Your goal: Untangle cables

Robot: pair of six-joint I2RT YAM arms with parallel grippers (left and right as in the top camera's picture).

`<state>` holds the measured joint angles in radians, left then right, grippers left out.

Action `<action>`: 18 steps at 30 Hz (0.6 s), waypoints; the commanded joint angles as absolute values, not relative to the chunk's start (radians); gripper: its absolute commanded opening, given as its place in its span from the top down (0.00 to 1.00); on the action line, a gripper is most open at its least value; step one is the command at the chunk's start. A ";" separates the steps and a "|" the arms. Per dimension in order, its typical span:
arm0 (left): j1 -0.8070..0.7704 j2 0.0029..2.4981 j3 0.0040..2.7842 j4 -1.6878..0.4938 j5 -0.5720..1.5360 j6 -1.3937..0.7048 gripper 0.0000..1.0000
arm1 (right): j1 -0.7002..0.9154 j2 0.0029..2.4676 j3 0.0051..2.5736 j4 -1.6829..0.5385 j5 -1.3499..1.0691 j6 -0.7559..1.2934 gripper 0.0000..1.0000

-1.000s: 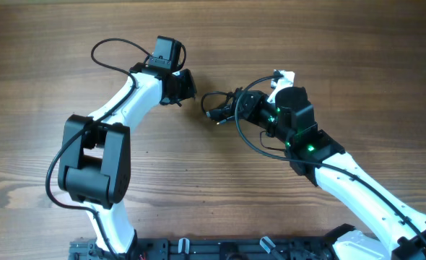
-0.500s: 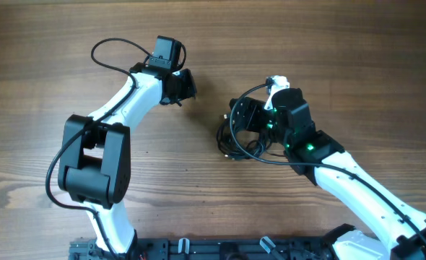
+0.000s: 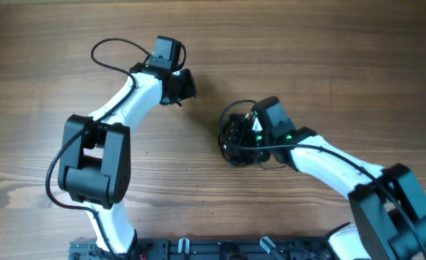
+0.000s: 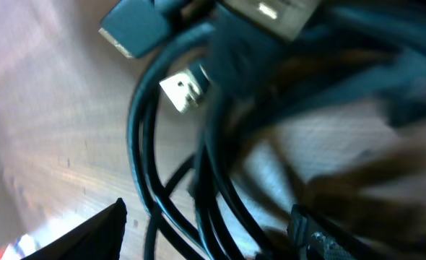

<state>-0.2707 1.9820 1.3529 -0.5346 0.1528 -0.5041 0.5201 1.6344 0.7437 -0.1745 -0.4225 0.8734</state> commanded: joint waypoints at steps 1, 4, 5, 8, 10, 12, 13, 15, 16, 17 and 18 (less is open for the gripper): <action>-0.266 1.962 1.348 -0.532 0.137 -0.510 0.66 | 0.568 1.687 0.759 -0.141 -0.529 0.902 0.24; -0.266 1.962 1.348 -0.532 0.137 -0.510 0.66 | 0.584 1.689 0.759 -0.035 -0.542 0.903 0.25; -0.266 1.962 1.348 -0.533 0.137 -0.510 0.66 | 0.583 1.688 0.759 -0.008 -0.557 0.895 0.29; -0.266 1.962 1.348 -0.537 0.137 -0.510 0.66 | 0.545 1.650 0.767 0.051 -0.585 0.863 0.40; -0.266 1.962 1.348 -0.540 0.137 -0.510 0.63 | 0.510 1.596 0.773 0.014 -0.593 0.863 0.25; -0.266 1.962 1.348 -0.540 0.137 -0.510 0.62 | 0.466 1.526 0.773 -0.062 -0.587 0.846 0.01; -0.266 1.962 1.348 -0.540 0.137 -0.510 0.62 | 0.445 1.499 0.773 -0.101 -0.574 0.820 0.01; -0.266 1.962 1.348 -0.540 0.137 -0.510 0.61 | 0.390 1.457 0.773 -0.176 -0.546 0.776 0.01; -0.266 1.962 1.348 -0.542 0.139 -0.510 0.61 | 0.360 1.444 0.773 -0.199 -0.550 0.754 0.00; -0.267 1.962 1.348 -0.543 0.143 -0.510 0.60 | 0.330 1.435 0.773 -0.224 -0.552 0.747 0.01; -0.269 1.962 1.348 -0.545 0.152 -0.510 0.54 | 0.299 1.428 0.773 -0.250 -0.555 0.732 0.01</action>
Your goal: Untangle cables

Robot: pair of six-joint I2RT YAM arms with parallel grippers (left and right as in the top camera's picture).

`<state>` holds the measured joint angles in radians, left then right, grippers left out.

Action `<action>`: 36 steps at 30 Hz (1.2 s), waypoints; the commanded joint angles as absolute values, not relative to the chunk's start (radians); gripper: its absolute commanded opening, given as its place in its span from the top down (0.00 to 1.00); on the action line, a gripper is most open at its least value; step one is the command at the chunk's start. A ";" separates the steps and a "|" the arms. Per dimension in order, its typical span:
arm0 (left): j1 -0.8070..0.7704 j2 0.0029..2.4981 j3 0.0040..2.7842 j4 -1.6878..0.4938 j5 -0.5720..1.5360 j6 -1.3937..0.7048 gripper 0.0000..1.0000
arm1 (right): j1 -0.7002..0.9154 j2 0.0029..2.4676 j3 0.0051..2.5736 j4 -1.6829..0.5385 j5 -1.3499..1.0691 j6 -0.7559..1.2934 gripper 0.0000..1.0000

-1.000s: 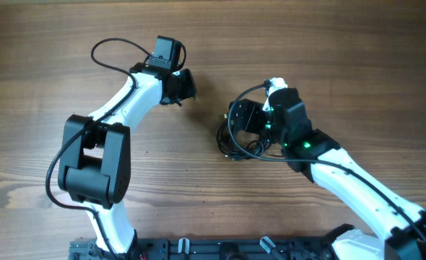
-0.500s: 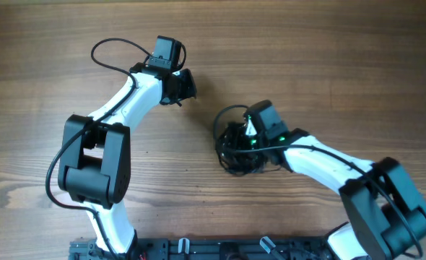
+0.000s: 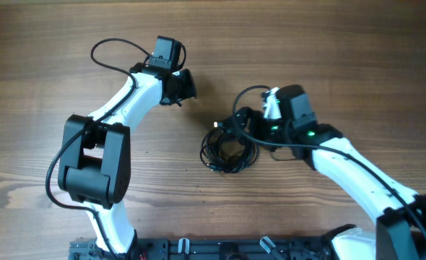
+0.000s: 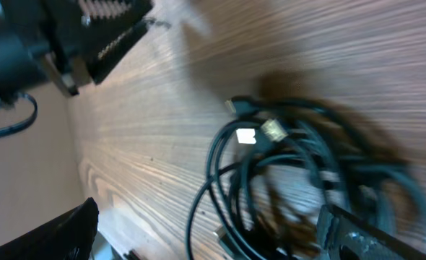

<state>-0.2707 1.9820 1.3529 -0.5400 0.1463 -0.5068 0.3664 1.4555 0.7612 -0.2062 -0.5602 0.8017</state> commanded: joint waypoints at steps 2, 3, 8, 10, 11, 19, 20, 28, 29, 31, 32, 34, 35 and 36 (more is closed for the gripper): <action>-0.280 1.962 1.348 -0.545 0.160 -0.510 0.38 | 0.255 1.430 0.773 -0.336 -0.544 0.731 0.00; -0.289 1.962 1.348 -0.544 0.161 -0.510 0.37 | 0.247 1.433 0.773 -0.386 -0.517 0.725 0.00; -0.346 1.962 1.348 -0.543 0.162 -0.501 0.59 | 0.271 1.433 0.744 -0.514 -0.495 0.710 0.00; -0.363 1.962 1.348 -0.541 0.162 -0.501 0.60 | 0.300 1.433 0.722 -0.519 -0.494 0.710 0.00; -0.371 1.962 1.348 -0.540 0.162 -0.501 0.58 | 0.331 1.434 0.709 -0.511 -0.492 0.722 0.00; -0.372 1.962 1.348 -0.540 0.162 -0.502 0.52 | 0.496 1.434 0.654 -0.422 -0.329 0.982 0.12; -0.372 1.962 1.348 -0.540 0.162 -0.502 0.52 | 0.513 1.434 0.646 -0.391 -0.329 0.997 0.15; -0.372 1.962 1.348 -0.540 0.162 -0.502 0.52 | 0.573 1.439 0.626 -0.263 -0.159 1.162 0.86; -0.372 1.962 1.348 -0.540 0.162 -0.502 0.52 | 0.573 1.441 0.626 -0.256 -0.125 1.179 0.91; -0.372 1.962 1.348 -0.539 0.162 -0.502 0.52 | 0.573 1.454 0.626 -0.215 -0.046 1.189 0.96; -0.372 1.962 1.348 -0.539 0.162 -0.502 0.52 | 0.573 1.462 0.626 -0.196 -0.020 1.189 0.96; -0.372 1.962 1.348 -0.539 0.162 -0.502 0.52 | 0.573 1.489 0.626 -0.134 0.029 1.190 0.96; -0.372 1.962 1.348 -0.539 0.162 -0.502 0.52 | 0.573 1.504 0.626 -0.100 0.034 1.189 0.96; -0.372 1.962 1.348 -0.537 0.162 -0.502 0.52 | 0.573 1.524 0.626 -0.052 0.034 1.189 0.96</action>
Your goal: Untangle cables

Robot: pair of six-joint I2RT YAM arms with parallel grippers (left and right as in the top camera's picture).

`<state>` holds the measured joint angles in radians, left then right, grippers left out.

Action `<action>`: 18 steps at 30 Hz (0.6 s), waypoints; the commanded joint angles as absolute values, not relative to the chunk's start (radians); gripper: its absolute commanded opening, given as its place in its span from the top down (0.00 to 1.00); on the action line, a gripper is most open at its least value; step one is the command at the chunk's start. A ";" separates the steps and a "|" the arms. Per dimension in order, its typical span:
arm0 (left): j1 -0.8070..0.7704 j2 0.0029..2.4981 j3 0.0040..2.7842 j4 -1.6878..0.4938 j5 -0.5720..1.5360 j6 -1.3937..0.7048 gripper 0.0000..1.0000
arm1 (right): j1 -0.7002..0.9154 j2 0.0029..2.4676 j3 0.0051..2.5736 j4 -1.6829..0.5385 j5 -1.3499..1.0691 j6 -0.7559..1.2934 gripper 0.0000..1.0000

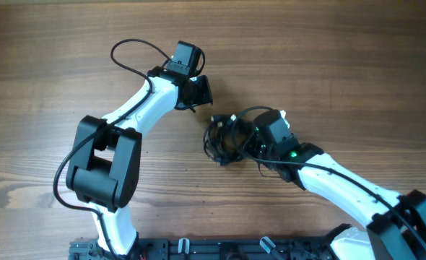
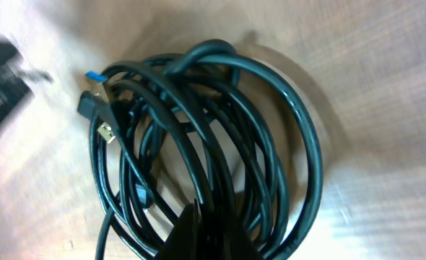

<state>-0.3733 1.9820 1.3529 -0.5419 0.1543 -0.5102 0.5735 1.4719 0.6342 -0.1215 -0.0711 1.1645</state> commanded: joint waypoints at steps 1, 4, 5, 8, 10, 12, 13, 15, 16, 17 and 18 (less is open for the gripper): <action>-0.372 1.962 1.348 -0.534 0.162 -0.502 0.52 | 0.573 1.548 0.626 0.007 0.034 1.189 0.96; -0.372 1.962 1.348 -0.532 0.162 -0.502 0.52 | 0.572 1.609 0.626 0.168 0.039 1.189 0.96; -0.372 1.962 1.348 -0.532 0.162 -0.502 0.52 | 0.570 1.627 0.626 0.217 0.042 1.188 0.96; -0.372 1.962 1.348 -0.532 0.162 -0.502 0.52 | 0.561 1.627 0.626 0.227 0.041 1.152 0.96; -0.372 1.962 1.348 -0.533 0.163 -0.502 0.60 | 0.561 1.617 0.627 0.227 0.041 1.085 0.95; -0.372 1.962 1.349 -0.536 0.171 -0.467 0.64 | 0.555 1.592 0.630 0.228 0.020 1.063 0.96; -0.371 1.961 1.349 -0.536 0.182 -0.436 0.60 | 0.547 1.581 0.634 0.228 -0.001 1.052 0.94; -0.356 1.955 1.352 -0.536 0.279 -0.391 0.30 | 0.500 1.549 0.673 0.214 -0.129 0.933 0.69; -0.353 1.955 1.352 -0.535 0.308 -0.387 0.25 | 0.488 1.544 0.684 0.193 -0.157 0.911 0.56; -0.351 1.955 1.352 -0.535 0.329 -0.388 0.23 | 0.477 1.540 0.698 0.159 -0.169 0.902 0.49; -0.351 1.955 1.352 -0.535 0.337 -0.388 0.22 | 0.462 1.536 0.717 0.105 -0.183 0.887 0.41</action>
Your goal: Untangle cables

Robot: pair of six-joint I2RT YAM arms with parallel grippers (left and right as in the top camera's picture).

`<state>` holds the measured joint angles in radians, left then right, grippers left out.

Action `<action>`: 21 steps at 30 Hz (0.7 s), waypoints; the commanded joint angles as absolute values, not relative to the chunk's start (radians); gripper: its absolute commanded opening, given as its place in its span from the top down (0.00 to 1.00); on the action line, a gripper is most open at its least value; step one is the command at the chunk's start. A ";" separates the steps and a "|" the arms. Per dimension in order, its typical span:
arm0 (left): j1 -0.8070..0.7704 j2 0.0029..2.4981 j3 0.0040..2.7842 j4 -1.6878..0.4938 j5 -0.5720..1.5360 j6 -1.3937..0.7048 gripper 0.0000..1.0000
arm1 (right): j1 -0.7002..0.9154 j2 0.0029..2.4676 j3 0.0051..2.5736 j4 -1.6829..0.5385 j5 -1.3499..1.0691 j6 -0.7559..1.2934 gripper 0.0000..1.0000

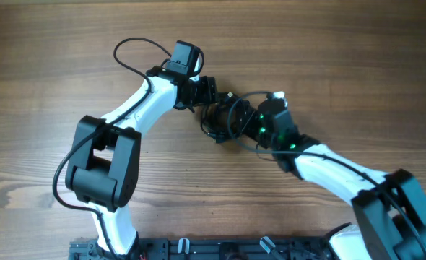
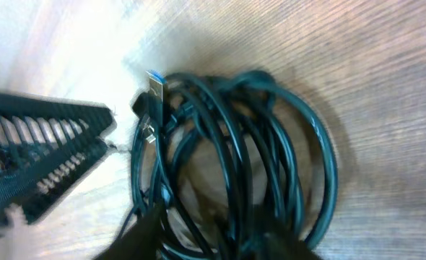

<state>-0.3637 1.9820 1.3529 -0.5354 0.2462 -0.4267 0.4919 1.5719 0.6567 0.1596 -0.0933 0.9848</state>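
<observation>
A coil of tangled black cables [image 1: 224, 119] lies on the wooden table, just right of my left gripper [image 1: 210, 95]. That gripper stands open, its fingertips at the coil's upper left edge. My right gripper [image 1: 246, 123] reaches into the coil from the right. In the right wrist view the cable coil [image 2: 271, 152] fills the middle. A blue-tipped USB plug [image 2: 154, 83] sticks out at its top left, close to the left gripper's ribbed finger [image 2: 50, 155]. My right gripper [image 2: 214, 237] has several strands between its blurred fingers [image 2: 146, 230].
The wooden table [image 1: 357, 65] stretches around the coil. The left arm's own black lead [image 1: 130, 50] loops above its wrist. A black rail [image 1: 198, 249] runs along the near edge.
The left gripper has moved right, up to the coil. The right gripper and the coil are now higher and closer to the left gripper. The right fingers now sit apart round several strands.
At first the right gripper was deep in the coil, the left gripper far off at the upper left. Then the right gripper stood open above the coil. Later it was down on the coil and the left arm nearer. Now both grippers meet at the coil.
</observation>
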 commanded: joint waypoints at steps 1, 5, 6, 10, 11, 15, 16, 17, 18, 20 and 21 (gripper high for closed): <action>-0.352 1.955 1.352 -0.533 0.337 -0.389 0.21 | 0.449 1.534 0.735 0.055 -0.186 0.886 0.25; -0.358 1.960 1.351 -0.525 0.336 -0.391 0.21 | 0.432 1.535 0.793 -0.082 -0.297 0.840 0.18; -0.360 1.963 1.351 -0.524 0.336 -0.397 0.22 | 0.432 1.535 0.793 -0.094 -0.323 0.841 0.18; -0.382 1.967 1.351 -0.520 0.311 -0.397 0.28 | 0.432 1.536 0.793 -0.214 -0.330 0.840 0.34; -0.390 1.967 1.351 -0.519 0.294 -0.398 0.30 | 0.432 1.539 0.793 -0.239 -0.330 0.840 0.45; -0.416 1.967 1.351 -0.516 0.210 -0.400 0.30 | 0.432 1.569 0.792 -0.295 -0.252 0.840 0.71; -0.417 1.967 1.351 -0.514 0.211 -0.400 0.30 | 0.432 1.579 0.792 -0.289 -0.252 0.840 0.73; -0.417 1.967 1.351 -0.513 0.211 -0.400 0.30 | 0.434 1.584 0.792 -0.284 -0.254 0.840 0.73; -0.417 1.967 1.351 -0.512 0.211 -0.400 0.30 | 0.435 1.592 0.792 -0.276 -0.256 0.839 0.73; -0.417 1.967 1.351 -0.511 0.211 -0.400 0.29 | 0.435 1.606 0.792 -0.260 -0.256 0.839 0.73; -0.417 1.967 1.351 -0.509 0.211 -0.400 0.29 | 0.435 1.613 0.792 -0.253 -0.261 0.839 0.73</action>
<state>-0.4171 1.9820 1.3529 -0.5159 0.2317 -0.4046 0.4320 1.5818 0.7769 -0.2680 -0.2790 0.8463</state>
